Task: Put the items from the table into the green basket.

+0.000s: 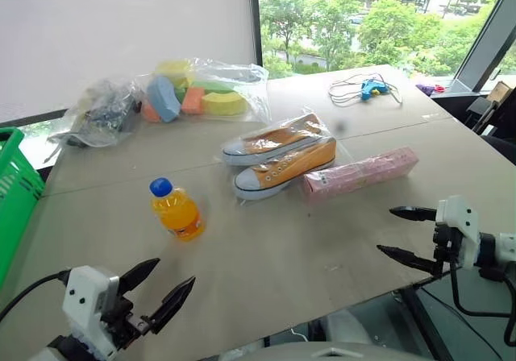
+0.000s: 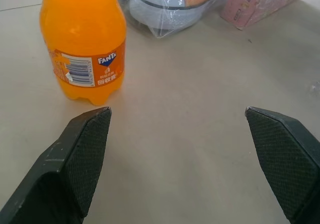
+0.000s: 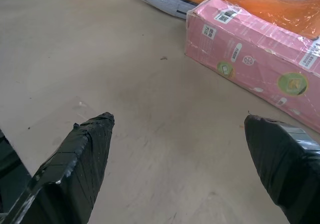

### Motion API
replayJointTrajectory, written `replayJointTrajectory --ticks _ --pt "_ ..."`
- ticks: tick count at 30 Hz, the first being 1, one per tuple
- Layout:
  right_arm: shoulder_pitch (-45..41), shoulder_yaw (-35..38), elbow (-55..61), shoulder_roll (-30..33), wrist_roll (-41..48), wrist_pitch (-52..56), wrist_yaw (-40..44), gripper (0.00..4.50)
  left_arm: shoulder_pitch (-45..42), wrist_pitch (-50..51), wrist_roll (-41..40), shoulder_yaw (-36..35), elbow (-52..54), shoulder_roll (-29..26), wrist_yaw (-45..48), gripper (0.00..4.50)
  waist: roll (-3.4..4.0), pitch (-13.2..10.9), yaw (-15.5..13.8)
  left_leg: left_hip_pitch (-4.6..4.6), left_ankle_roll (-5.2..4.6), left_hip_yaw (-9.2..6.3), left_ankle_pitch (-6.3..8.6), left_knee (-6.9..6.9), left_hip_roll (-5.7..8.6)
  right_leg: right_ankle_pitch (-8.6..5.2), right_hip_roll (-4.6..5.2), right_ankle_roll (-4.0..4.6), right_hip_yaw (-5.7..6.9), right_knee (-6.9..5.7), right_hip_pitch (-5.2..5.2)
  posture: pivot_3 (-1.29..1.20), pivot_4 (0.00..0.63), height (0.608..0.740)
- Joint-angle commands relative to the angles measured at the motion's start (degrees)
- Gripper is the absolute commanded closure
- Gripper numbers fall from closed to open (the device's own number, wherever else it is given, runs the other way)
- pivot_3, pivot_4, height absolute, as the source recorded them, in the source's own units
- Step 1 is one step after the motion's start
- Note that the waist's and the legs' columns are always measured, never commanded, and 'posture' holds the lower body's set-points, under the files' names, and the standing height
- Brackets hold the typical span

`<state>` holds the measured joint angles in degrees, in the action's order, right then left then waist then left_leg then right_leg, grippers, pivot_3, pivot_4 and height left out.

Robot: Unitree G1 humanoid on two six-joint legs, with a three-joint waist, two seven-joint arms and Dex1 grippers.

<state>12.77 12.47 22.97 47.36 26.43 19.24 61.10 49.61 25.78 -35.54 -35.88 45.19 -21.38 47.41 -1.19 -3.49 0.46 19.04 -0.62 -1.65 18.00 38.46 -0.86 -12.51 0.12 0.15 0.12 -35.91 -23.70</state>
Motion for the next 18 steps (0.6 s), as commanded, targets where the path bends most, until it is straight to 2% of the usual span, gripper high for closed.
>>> replayJointTrajectory --ticks 1,8,13,16,18 --pt "-3.39 0.07 -0.56 -0.41 -1.11 -2.45 -0.94 0.00 -1.90 -1.94 -0.95 0.14 0.12 -0.15 -1.53 0.06 -0.08 0.07 -0.14 -0.05 -0.03 0.03 0.02 -0.01 0.09 0.00 0.00 -0.01 -0.06 -0.05 0.02 0.12 0.000 0.740" --pt "-19.23 -6.32 0.23 -4.04 1.60 5.36 -5.97 0.00 -6.75 -2.94 -3.55 0.25 0.35 0.64 -6.29 0.06 -0.12 0.00 -1.02 -0.40 -0.12 -0.04 0.32 -0.18 0.56 0.02 -0.14 -0.03 -0.83 -0.87 -0.01 0.13 0.000 0.740" --pt "-33.04 -11.99 -6.17 -4.32 -2.72 7.08 -6.19 0.00 -8.79 -4.51 -3.00 0.44 -0.23 -0.10 -7.96 0.06 -0.06 -0.04 -1.57 -0.37 -0.13 -0.10 0.34 -0.17 0.53 0.02 -0.23 -0.01 -0.80 -0.88 -0.03 0.15 0.000 0.740" --pt "-37.79 -13.90 -8.73 -4.29 -3.45 7.10 -4.67 0.00 -9.78 -4.34 -3.26 -0.41 -0.97 -0.28 -9.89 0.06 -0.06 -0.03 -2.12 -0.37 -0.13 -0.17 0.34 -0.14 0.54 0.02 -0.16 -0.01 -0.75 -0.87 -0.02 0.17 0.000 0.740" --pt "-41.60 -15.88 -12.67 -4.85 -7.52 4.59 -5.97 0.00 -9.43 -4.51 -3.65 -0.32 -0.54 -0.22 -10.13 0.06 -0.08 -0.02 -2.65 -0.34 -0.13 -0.17 0.34 -0.14 0.54 0.03 -0.13 -0.02 -0.80 -0.87 -0.02 0.17 0.000 0.740"
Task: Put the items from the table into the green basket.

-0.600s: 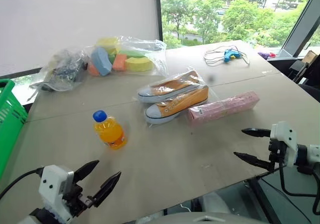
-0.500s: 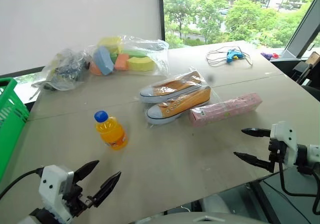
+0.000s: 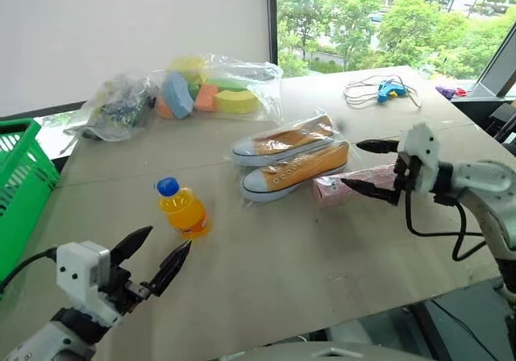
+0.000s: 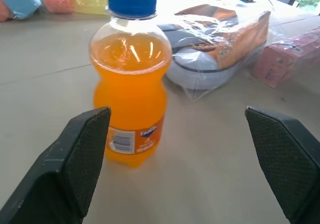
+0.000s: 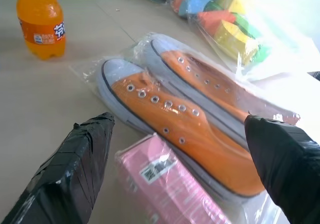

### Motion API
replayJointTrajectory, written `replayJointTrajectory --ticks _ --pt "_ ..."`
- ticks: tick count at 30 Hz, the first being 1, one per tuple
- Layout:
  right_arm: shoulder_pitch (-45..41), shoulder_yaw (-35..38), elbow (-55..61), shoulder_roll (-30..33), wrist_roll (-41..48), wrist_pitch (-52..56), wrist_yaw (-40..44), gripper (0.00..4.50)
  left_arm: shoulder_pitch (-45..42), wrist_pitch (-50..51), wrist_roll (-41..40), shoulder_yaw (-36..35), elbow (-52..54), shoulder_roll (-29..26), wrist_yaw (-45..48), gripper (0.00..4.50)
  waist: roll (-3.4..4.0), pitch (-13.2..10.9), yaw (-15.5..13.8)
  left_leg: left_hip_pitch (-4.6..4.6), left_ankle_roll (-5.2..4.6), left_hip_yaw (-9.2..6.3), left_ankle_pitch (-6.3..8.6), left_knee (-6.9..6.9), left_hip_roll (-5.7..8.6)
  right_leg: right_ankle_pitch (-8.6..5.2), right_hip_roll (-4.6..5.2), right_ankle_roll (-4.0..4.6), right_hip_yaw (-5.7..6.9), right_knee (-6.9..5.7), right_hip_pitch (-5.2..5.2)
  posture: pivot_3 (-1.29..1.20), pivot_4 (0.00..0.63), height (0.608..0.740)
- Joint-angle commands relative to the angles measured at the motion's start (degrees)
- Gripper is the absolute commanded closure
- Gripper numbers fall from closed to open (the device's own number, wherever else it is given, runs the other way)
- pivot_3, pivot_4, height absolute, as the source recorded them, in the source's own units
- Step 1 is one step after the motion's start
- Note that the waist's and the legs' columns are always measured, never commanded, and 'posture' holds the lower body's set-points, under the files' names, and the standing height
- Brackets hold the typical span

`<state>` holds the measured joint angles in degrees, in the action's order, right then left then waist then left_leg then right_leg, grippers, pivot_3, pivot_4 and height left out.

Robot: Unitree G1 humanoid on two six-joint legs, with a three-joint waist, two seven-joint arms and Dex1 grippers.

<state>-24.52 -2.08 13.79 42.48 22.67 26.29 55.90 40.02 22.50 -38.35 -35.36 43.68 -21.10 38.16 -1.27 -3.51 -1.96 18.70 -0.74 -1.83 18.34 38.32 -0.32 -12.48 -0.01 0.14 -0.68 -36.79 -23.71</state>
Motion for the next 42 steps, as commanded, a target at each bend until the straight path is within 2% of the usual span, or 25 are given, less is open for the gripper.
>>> replayJointTrajectory --ticks 1,5,8,12,18,22,25,30,33,37,42 --pt "-6.28 -2.31 -5.79 -0.24 -5.46 -3.22 -1.17 0.00 0.90 -1.70 -0.66 -0.33 1.51 -0.47 -0.26 0.06 0.01 0.00 -0.25 -0.01 0.00 0.00 0.00 0.00 0.00 0.00 0.01 0.00 -0.04 0.00 0.00 0.17 0.000 0.740" --pt "-14.66 -7.81 -17.13 0.29 -10.41 -7.96 5.41 0.00 5.24 -4.21 -1.50 2.84 5.79 -0.86 4.74 0.06 0.00 0.01 -0.24 -0.03 0.00 0.11 0.00 0.01 0.01 0.01 0.05 0.00 -0.22 0.03 0.00 0.18 0.000 0.740" --pt "-22.24 -11.93 -28.32 -0.86 -14.32 -12.00 10.61 0.00 6.04 -2.33 -5.50 4.03 10.31 -3.38 5.22 0.06 0.03 -0.02 -0.35 -0.06 0.00 0.28 0.00 0.04 0.01 0.01 0.06 0.00 -0.21 0.01 -0.01 0.18 0.000 0.740" --pt "-30.45 -16.59 -44.79 -4.52 -20.21 -20.65 14.68 0.00 4.10 -1.56 -5.95 4.83 12.64 -7.47 4.36 0.06 0.10 0.02 -0.41 -0.06 0.00 0.18 0.00 0.01 0.03 0.03 -0.03 0.03 -0.14 -0.08 0.00 0.21 0.000 0.740" --pt "-39.89 -22.05 -69.89 -12.71 -29.88 -33.68 14.41 0.00 2.11 -0.07 -6.58 7.74 14.83 -9.17 0.36 0.06 0.17 0.03 -0.40 -0.10 0.01 0.14 -0.01 -0.02 -0.02 0.21 -0.08 0.35 -0.17 -0.15 -0.01 0.24 0.000 0.740" --pt "-43.10 -23.59 -80.12 -15.97 -35.02 -39.20 11.03 0.00 2.85 -0.54 -6.32 8.42 15.62 -8.98 -0.86 0.06 0.23 0.00 -1.15 -0.10 0.03 -0.08 -0.02 -0.01 -0.02 0.22 0.06 0.37 -0.14 -0.15 -0.04 0.26 0.000 0.740" --pt "-45.04 -24.29 -84.16 -16.82 -38.60 -42.41 7.70 0.82 3.90 -1.47 -5.38 8.62 16.04 -8.41 -1.35 0.00 0.23 0.00 -1.69 -0.10 0.03 -0.13 -0.02 -0.01 0.01 0.22 0.08 0.36 -0.21 -0.13 -0.04 0.28 0.000 0.740" --pt "-46.66 -22.71 -85.86 -17.06 -39.63 -45.88 9.25 3.19 4.66 -4.12 -2.26 13.21 16.32 -7.57 -4.02 0.00 0.28 -0.03 -2.17 -0.12 0.03 -0.15 -0.02 0.00 0.03 0.21 0.07 0.35 -0.19 -0.13 -0.04 0.29 0.000 0.740" --pt "-46.60 -22.59 -85.90 -16.83 -40.48 -48.34 8.21 4.43 3.83 -6.02 -0.09 18.20 16.32 -8.63 -6.97 0.00 0.30 -0.02 -2.20 -0.09 0.03 -0.14 -0.02 -0.01 0.03 0.21 0.05 0.35 -0.18 -0.14 -0.02 0.29 0.000 0.740" --pt "-47.38 -21.53 -85.52 -15.81 -40.64 -50.65 6.82 4.43 1.30 -7.39 0.96 23.29 16.32 -11.25 -11.69 0.00 0.36 -0.04 -2.26 -0.08 0.03 -0.15 -0.02 -0.01 0.03 0.21 0.04 0.35 -0.20 -0.20 -0.02 0.28 0.000 0.740" --pt "-51.29 -17.63 -85.38 -13.63 -39.10 -49.45 2.71 4.43 -1.28 -7.73 -0.34 24.95 16.32 -14.49 -16.31 0.00 0.67 -0.23 -2.28 -0.08 0.04 -0.15 -0.03 0.00 0.02 0.22 0.05 0.36 -0.21 -0.24 -0.05 0.26 0.000 0.740"
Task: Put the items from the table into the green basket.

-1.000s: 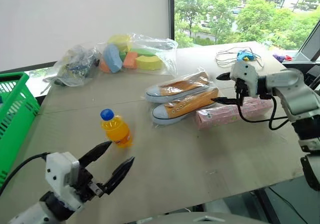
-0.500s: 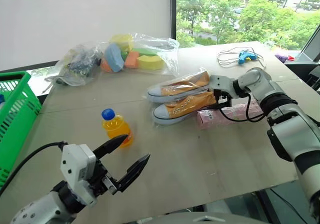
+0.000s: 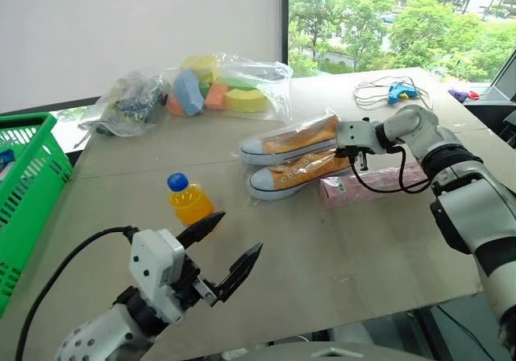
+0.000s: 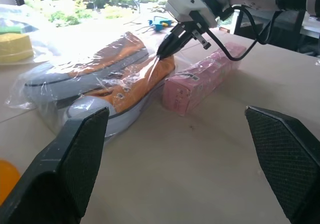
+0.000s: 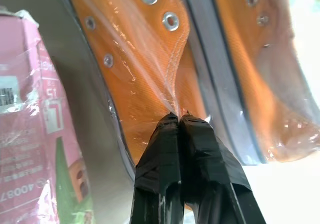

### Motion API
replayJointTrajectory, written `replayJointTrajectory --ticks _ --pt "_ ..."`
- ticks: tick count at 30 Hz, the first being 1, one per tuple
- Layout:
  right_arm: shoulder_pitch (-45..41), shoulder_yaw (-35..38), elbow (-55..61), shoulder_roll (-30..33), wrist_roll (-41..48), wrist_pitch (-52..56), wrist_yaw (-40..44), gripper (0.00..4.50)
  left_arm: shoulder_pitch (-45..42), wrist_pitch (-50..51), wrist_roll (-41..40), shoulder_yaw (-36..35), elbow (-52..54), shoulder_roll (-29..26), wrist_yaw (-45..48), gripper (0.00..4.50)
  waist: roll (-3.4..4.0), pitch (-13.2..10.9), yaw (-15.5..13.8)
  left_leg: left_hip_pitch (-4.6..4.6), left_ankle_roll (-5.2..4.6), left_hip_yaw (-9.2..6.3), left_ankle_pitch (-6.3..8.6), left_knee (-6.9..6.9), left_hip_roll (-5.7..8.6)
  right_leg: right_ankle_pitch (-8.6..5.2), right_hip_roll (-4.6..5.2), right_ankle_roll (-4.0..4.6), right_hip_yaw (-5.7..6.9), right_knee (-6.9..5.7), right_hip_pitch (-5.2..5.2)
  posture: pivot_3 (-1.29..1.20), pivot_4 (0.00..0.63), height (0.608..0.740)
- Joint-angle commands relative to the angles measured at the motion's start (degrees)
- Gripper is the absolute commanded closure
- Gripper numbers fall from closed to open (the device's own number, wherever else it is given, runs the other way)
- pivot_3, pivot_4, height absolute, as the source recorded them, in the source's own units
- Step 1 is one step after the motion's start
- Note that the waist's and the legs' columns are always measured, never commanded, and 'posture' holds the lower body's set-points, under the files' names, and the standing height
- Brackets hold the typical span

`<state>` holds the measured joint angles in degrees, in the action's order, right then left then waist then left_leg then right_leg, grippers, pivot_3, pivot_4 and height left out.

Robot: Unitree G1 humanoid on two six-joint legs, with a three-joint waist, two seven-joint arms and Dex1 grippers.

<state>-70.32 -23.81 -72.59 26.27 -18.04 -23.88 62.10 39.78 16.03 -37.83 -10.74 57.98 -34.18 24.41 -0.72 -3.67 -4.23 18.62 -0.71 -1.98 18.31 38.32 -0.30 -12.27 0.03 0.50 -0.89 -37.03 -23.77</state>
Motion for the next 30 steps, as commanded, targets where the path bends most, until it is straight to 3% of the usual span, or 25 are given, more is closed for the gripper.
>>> replayJointTrajectory --ticks 1,6,10,15,17,18,20,22,23,24,26,28,30 --pt "-6.60 5.32 0.85 3.13 2.19 1.69 -4.88 4.43 -1.73 -1.11 -1.27 0.57 2.02 -1.90 -3.43 0.00 0.17 -0.11 -0.02 0.00 0.00 0.01 0.00 0.01 0.01 0.00 0.01 0.00 -0.01 0.00 -0.03 0.25 0.000 0.740" --pt "-9.97 8.33 0.44 5.35 2.05 3.05 -9.82 4.43 -5.48 -0.13 -2.68 2.86 2.02 -4.38 -6.47 0.00 0.24 -0.14 -0.05 0.08 0.00 0.03 0.00 0.00 0.07 0.01 0.02 0.01 0.01 0.00 -0.32 0.22 0.000 0.740" --pt "-10.59 11.79 -0.21 5.09 4.61 7.25 -7.67 4.43 -8.76 1.54 -4.27 3.20 2.02 -5.91 -8.28 0.00 0.25 -0.11 0.06 0.11 0.00 0.03 0.00 -0.06 0.06 0.01 0.02 0.02 0.01 0.03 -0.33 0.21 0.000 0.740" --pt "-10.29 13.75 -0.33 5.60 4.77 8.94 -11.56 4.43 -10.13 2.45 -5.60 2.56 2.02 -6.91 -9.62 0.00 0.27 -0.12 0.25 0.10 0.00 0.06 0.00 -0.05 0.06 0.02 0.02 0.01 -0.07 0.02 -0.33 0.22 0.000 0.740" --pt "-10.37 16.17 -1.02 4.49 7.56 13.69 -7.57 4.43 -9.41 2.27 -5.58 2.29 2.02 -7.00 -9.50 0.00 0.27 -0.11 0.25 0.10 0.00 0.06 0.00 -0.05 0.06 0.02 0.02 0.01 -0.07 0.01 -0.33 0.22 0.000 0.740" --pt "-10.23 17.26 -1.23 3.82 8.74 15.58 -5.96 3.90 -9.17 2.28 -5.56 2.23 2.02 -6.96 -9.44 0.00 0.27 -0.11 0.25 0.10 0.00 0.06 0.00 -0.05 0.07 0.02 0.02 0.01 -0.07 0.01 -0.33 0.22 0.000 0.740" --pt "-9.53 17.31 -1.55 2.90 8.32 17.75 -6.24 3.69 -8.87 2.15 -5.47 2.33 2.02 -6.96 -9.38 0.00 0.29 -0.10 0.31 0.10 0.00 0.06 0.00 -0.05 0.07 0.03 0.01 0.01 -0.07 0.00 -0.32 0.22 0.000 0.740" --pt "-8.83 17.55 -1.93 1.86 8.11 19.70 -7.57 2.75 -8.92 2.03 -5.32 2.68 2.02 -7.04 -9.48 0.00 0.30 -0.09 0.26 0.11 0.00 0.08 0.00 -0.05 0.05 0.03 0.00 0.01 -0.09 -0.05 -0.32 0.23 0.000 0.740" --pt "-8.31 18.11 -2.40 0.74 8.57 21.48 -8.51 1.89 -8.89 1.93 -5.25 2.77 2.02 -7.07 -9.52 0.00 0.31 -0.09 0.24 0.10 0.00 0.07 0.00 -0.04 0.06 0.03 0.00 0.01 -0.07 -0.09 -0.31 0.23 0.000 0.740" --pt "-7.70 18.62 -2.93 -0.44 8.86 23.04 -10.51 1.77 -8.74 1.70 -5.10 2.90 2.02 -7.15 -9.59 0.00 0.32 -0.08 0.21 0.10 0.00 0.07 0.00 -0.04 0.07 0.03 -0.01 0.01 -0.06 -0.09 -0.32 0.24 0.000 0.740" --pt "-6.99 20.22 -3.87 -2.72 9.88 26.55 -14.43 0.89 -8.00 0.80 -4.74 3.07 2.02 -7.46 -9.84 0.00 0.31 -0.08 0.20 0.12 0.00 0.06 0.00 -0.04 0.06 0.03 -0.01 0.02 -0.06 -0.12 -0.31 0.26 0.000 0.740" --pt "-6.71 20.87 -4.39 -4.37 9.68 28.63 -17.69 0.22 -6.92 -0.31 -4.42 3.16 2.02 -7.78 -10.08 0.00 0.31 -0.08 0.19 0.14 0.00 0.09 0.00 -0.04 0.07 0.03 -0.01 0.02 -0.12 -0.19 -0.31 0.28 0.000 0.740" --pt "-6.55 20.83 -4.88 -5.87 8.89 30.67 -20.05 0.10 -5.89 -1.35 -3.93 3.48 2.02 -8.11 -10.45 0.00 0.33 -0.09 -0.03 0.13 0.00 0.07 0.00 -0.04 0.10 0.02 -0.01 0.02 -0.11 -0.25 -0.33 0.29 0.000 0.740"
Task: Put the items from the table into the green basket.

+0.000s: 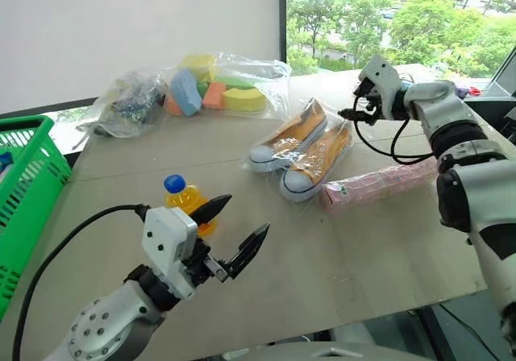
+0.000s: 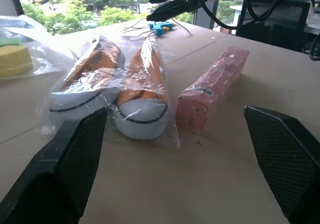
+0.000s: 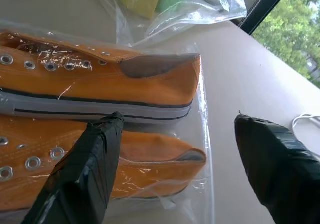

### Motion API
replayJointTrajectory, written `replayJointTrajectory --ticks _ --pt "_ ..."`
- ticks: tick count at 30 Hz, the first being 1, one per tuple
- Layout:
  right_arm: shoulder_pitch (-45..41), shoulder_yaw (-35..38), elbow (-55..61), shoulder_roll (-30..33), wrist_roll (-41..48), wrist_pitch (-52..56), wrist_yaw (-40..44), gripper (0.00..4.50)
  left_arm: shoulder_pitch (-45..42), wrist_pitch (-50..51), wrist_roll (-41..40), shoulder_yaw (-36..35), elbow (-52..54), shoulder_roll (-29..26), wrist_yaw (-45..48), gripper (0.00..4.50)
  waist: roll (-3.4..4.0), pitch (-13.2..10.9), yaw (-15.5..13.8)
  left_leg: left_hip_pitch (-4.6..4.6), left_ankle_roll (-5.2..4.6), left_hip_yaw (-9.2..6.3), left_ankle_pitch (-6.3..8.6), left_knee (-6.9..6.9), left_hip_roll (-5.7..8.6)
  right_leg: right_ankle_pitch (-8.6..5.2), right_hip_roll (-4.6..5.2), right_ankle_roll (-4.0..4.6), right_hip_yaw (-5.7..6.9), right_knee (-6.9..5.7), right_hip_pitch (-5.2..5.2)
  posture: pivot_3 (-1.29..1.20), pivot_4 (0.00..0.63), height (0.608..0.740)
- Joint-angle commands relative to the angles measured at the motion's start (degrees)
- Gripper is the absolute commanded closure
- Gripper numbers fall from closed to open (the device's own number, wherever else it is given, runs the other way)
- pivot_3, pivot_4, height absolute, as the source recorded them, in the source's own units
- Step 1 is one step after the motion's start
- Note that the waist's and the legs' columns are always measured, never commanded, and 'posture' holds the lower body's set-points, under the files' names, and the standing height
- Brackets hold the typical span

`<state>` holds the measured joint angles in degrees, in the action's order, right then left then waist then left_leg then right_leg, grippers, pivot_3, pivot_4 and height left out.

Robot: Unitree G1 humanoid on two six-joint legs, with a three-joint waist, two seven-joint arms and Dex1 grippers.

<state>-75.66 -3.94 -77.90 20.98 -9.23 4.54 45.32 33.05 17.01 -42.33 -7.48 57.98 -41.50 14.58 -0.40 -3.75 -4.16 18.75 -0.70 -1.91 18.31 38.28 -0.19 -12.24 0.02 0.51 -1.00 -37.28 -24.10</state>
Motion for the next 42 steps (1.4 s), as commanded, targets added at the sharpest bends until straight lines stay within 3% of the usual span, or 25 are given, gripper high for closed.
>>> replayJointTrajectory --ticks 1,9,13,14,18,23,26,28,31,34,37,38,42 --pt "-1.10 1.01 0.18 -1.33 0.03 3.75 -2.92 0.10 1.21 -2.81 0.86 0.49 2.02 -0.93 -0.83 0.00 0.01 0.00 -0.20 -0.01 0.00 0.00 0.00 0.00 0.01 0.00 0.00 0.00 0.00 -0.01 -0.01 0.30 0.000 0.740" --pt "1.02 1.84 -0.85 -4.17 -2.15 9.12 -14.46 0.10 4.47 -7.29 1.74 0.73 2.02 -2.37 -1.75 0.00 0.00 0.00 -2.06 0.00 0.00 -0.04 0.00 0.01 0.07 -0.01 -0.01 0.00 0.07 -0.04 -0.01 0.37 0.000 0.740" --pt "0.46 1.01 -0.82 -5.16 -2.97 9.76 -9.67 0.10 7.21 -10.10 2.62 0.66 2.02 -2.79 -2.25 0.00 0.00 0.00 -2.92 0.01 0.00 -0.04 0.00 0.01 0.09 -0.01 -0.01 -0.01 0.06 -0.02 -0.11 0.40 0.000 0.740" --pt "0.21 0.12 -0.72 -5.52 -3.41 10.20 -5.53 0.65 8.04 -10.84 2.82 0.59 2.02 -2.74 -2.49 0.00 -0.01 0.01 -3.01 0.02 0.00 -0.04 0.00 0.00 0.09 -0.01 -0.02 -0.01 0.06 -0.03 -0.10 0.40 0.000 0.740" --pt "0.62 -1.30 -0.25 -5.53 -4.05 11.01 4.76 2.02 8.83 -12.25 3.68 1.85 2.02 -3.15 -3.19 0.00 0.00 0.01 -3.10 0.03 0.00 -0.03 0.00 0.00 0.08 -0.02 -0.05 -0.03 0.10 -0.03 -0.10 0.39 0.000 0.740" --pt "0.52 -0.73 0.77 -4.42 -2.37 12.29 15.47 4.43 6.75 -10.18 2.46 0.92 2.02 -3.25 -3.65 0.00 0.00 0.01 -3.35 0.02 0.00 -0.03 0.00 0.02 0.08 -0.03 -0.05 -0.04 0.20 -0.03 -0.09 0.36 0.000 0.740" --pt "0.32 -0.63 2.66 -3.51 -0.49 13.86 26.94 4.43 4.69 -8.07 1.52 0.32 2.02 -3.05 -3.36 0.00 0.00 0.00 -3.22 0.00 0.00 0.00 0.00 0.02 0.08 0.00 -0.06 -0.07 0.25 -0.02 -0.10 0.33 0.000 0.740" --pt "0.59 -0.36 4.44 -3.16 0.76 14.40 30.37 4.43 3.36 -6.99 1.16 0.60 2.02 -3.00 -3.19 0.00 0.00 0.01 -3.04 0.01 0.00 -0.02 0.00 0.03 0.07 0.09 -0.06 -0.22 0.27 -0.02 -0.10 0.32 0.000 0.740" --pt "1.56 1.92 7.76 -3.03 2.78 10.64 23.06 4.43 1.94 -5.52 0.74 0.78 2.02 -2.71 -2.89 0.00 0.01 0.00 -2.75 0.02 0.00 -0.06 0.00 0.02 0.06 0.10 -0.07 -0.22 0.24 -0.05 -0.10 0.31 0.000 0.740" --pt "1.86 3.28 10.95 -2.91 5.22 11.61 23.03 3.73 0.79 -3.90 0.33 0.47 2.02 -2.03 -2.44 0.00 0.01 0.00 -2.74 0.00 0.00 -0.02 0.00 0.01 0.06 0.10 -0.08 -0.23 0.19 -0.07 -0.10 0.29 0.000 0.740" --pt "4.80 1.12 17.74 -4.34 5.09 12.56 22.76 2.09 0.32 -2.71 0.43 0.63 2.02 -1.28 -1.32 0.00 -0.01 0.02 -2.73 -0.01 0.00 0.01 0.00 0.03 0.06 0.10 -0.08 -0.22 0.23 -0.05 -0.10 0.28 0.000 0.740" --pt "6.32 0.30 20.64 -4.94 5.12 13.48 22.85 1.88 0.28 -2.39 0.56 0.57 2.02 -0.97 -0.97 0.00 -0.02 0.05 -2.73 -0.01 0.00 0.01 0.00 0.03 0.06 0.10 -0.08 -0.22 0.22 -0.06 -0.10 0.28 0.000 0.740" --pt "14.20 -4.06 31.96 -6.18 3.91 16.68 21.61 0.05 -0.01 -1.81 0.87 0.50 2.02 -0.08 -0.32 0.00 -0.06 0.08 -2.73 0.00 0.00 -0.03 0.00 0.03 0.05 0.09 -0.08 -0.23 0.22 -0.08 -0.09 0.29 0.000 0.740"
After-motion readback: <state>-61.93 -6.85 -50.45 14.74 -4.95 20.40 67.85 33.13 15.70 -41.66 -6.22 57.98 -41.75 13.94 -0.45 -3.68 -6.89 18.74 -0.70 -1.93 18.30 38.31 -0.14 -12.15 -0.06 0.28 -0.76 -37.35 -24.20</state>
